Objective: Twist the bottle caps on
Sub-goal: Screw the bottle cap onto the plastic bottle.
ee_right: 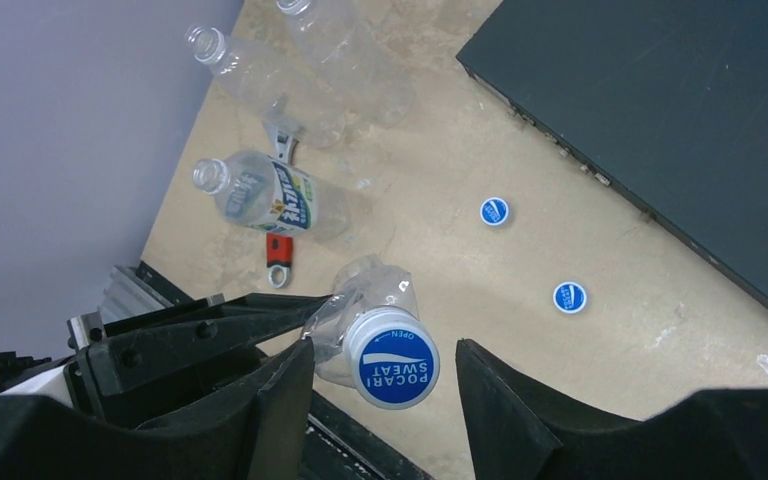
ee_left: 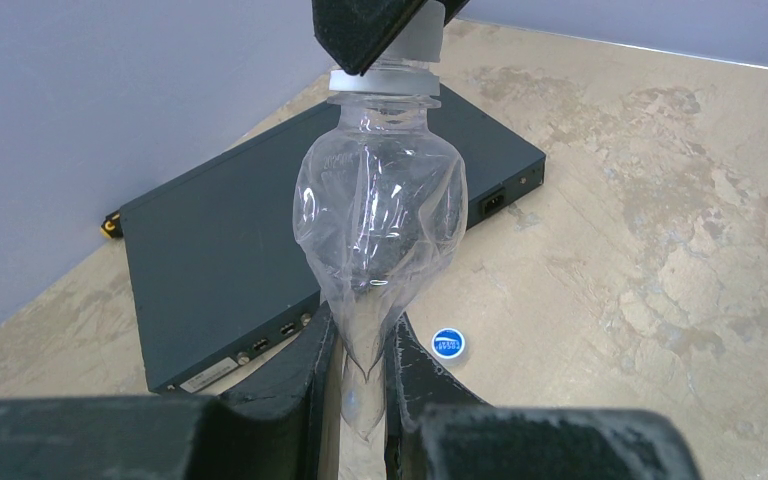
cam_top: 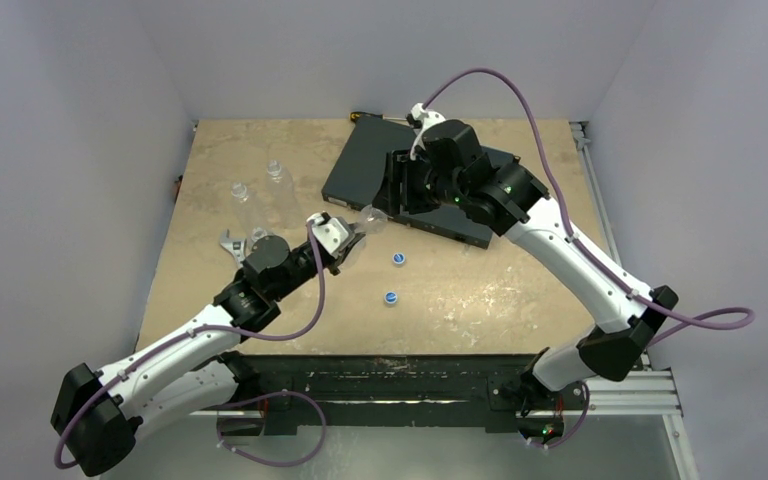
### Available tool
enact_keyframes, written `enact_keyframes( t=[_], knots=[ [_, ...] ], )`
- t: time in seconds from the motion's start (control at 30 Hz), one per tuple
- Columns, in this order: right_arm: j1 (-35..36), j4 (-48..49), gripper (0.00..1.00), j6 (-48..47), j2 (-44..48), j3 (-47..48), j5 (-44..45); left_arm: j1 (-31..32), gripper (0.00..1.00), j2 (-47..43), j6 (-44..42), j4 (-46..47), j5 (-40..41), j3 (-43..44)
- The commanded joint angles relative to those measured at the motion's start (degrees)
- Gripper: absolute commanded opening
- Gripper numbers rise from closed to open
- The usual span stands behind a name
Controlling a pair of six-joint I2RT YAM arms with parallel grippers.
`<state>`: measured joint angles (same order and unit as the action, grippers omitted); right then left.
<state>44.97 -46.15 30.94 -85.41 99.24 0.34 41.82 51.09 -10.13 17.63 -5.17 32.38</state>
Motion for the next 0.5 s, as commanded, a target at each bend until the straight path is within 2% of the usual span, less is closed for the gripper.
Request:
enact_keyframes(
  t=[0.0, 0.27, 0.47],
  knots=[
    [0.16, 3.16, 0.56, -4.53, 3.45, 0.61, -2.18, 0.31, 0.00, -1.29, -0.42, 0.73, -1.43, 1.97],
    [0.12, 1.90, 0.47, -4.95, 2.32, 0.82, -4.19, 0.34, 0.00, -1.69, -0.42, 0.00, -1.71, 2.26],
    [0.12, 2.02, 0.45, -4.35, 2.11, 0.32, -4.38, 0.42, 0.00, -1.78, -0.36, 0.04, -1.90, 2.42]
  ],
)
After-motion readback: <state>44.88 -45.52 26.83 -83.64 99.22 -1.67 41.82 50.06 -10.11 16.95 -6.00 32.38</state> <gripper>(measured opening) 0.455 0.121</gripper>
